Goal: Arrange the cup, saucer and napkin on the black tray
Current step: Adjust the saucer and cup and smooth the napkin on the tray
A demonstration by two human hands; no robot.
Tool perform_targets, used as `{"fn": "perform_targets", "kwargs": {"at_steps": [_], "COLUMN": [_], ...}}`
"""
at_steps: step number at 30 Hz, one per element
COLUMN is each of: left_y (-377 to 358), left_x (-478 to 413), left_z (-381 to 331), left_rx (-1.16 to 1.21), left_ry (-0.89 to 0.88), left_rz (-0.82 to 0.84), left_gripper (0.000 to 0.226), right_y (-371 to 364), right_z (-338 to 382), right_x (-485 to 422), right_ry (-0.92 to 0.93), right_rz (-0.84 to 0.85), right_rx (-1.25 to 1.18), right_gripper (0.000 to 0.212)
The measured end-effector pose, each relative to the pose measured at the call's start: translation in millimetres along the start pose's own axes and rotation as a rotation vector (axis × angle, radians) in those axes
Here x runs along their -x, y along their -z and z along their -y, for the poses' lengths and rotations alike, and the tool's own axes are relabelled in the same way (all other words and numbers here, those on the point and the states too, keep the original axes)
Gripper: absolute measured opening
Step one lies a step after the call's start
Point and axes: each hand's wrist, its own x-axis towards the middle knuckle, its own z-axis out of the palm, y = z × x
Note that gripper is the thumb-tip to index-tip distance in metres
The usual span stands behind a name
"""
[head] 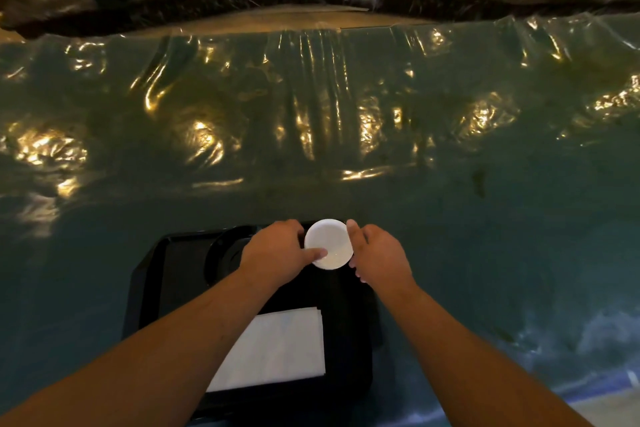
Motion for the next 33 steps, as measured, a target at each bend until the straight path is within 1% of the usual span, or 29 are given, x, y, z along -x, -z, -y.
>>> {"fn": "perform_targets", "kwargs": {"at_steps": [1,3,5,7,10,13,17,22,25,27,28,30,33], "left_y": [2,5,8,9,8,3,-4,-4,0,3,5,7,6], "left_x": [-2,-9,-16,-18,-17,-12,-5,-4,-5,-7,-8,-12,-15], "left_z": [0,-3,-6,-8,-5,-2,3,3,3,3,3,2,2], "left_rx": [0.038,0.068,0.034,-0.002,0.006,0.031,0.07,0.082,0.036,0.079,0.116,0.136,0.086], "left_ry": [0.005,0.005,-0.011,-0.008,0.036,0.078,0.096,0.096,0.092,0.118,0.138,0.13,0.062], "left_rz": [-0.04,-0.081,-0.049,0.011,0.046,0.033,0.055,0.105,0.118,0.099,0.078,0.052,0.064], "left_gripper": [0.053,0.049,0.04,0.03,0.022,0.021,0.023,0.03,0.034,0.038,0.039,0.033,0.022], "right_y": [-1,-5,-9,-11,-9,-6,-5,-4,-5,-7,-9,-11,-11], "right_z": [-3,-10,-16,-19,-17,-12,-7,-5,-4,-5,-7,-10,-12], "right_x": [4,10,14,13,8,1,-7,-14,-10,-4,-1,3,1], "right_ry": [-0.003,-0.016,-0.062,-0.111,-0.132,-0.118,-0.064,-0.023,0.035,0.092,0.119,0.141,0.071], "right_rz": [0.006,0.037,0.07,0.102,0.133,0.111,0.086,0.047,0.023,0.0,-0.008,0.003,0.048], "right_rx": [-0.015,-0.027,-0.094,-0.175,-0.29,-0.298,-0.209,-0.097,0.062,0.165,0.189,0.194,0.058], "right_gripper": [0.048,0.035,0.021,0.014,0.013,0.013,0.015,0.024,0.034,0.039,0.037,0.027,0.013]}}
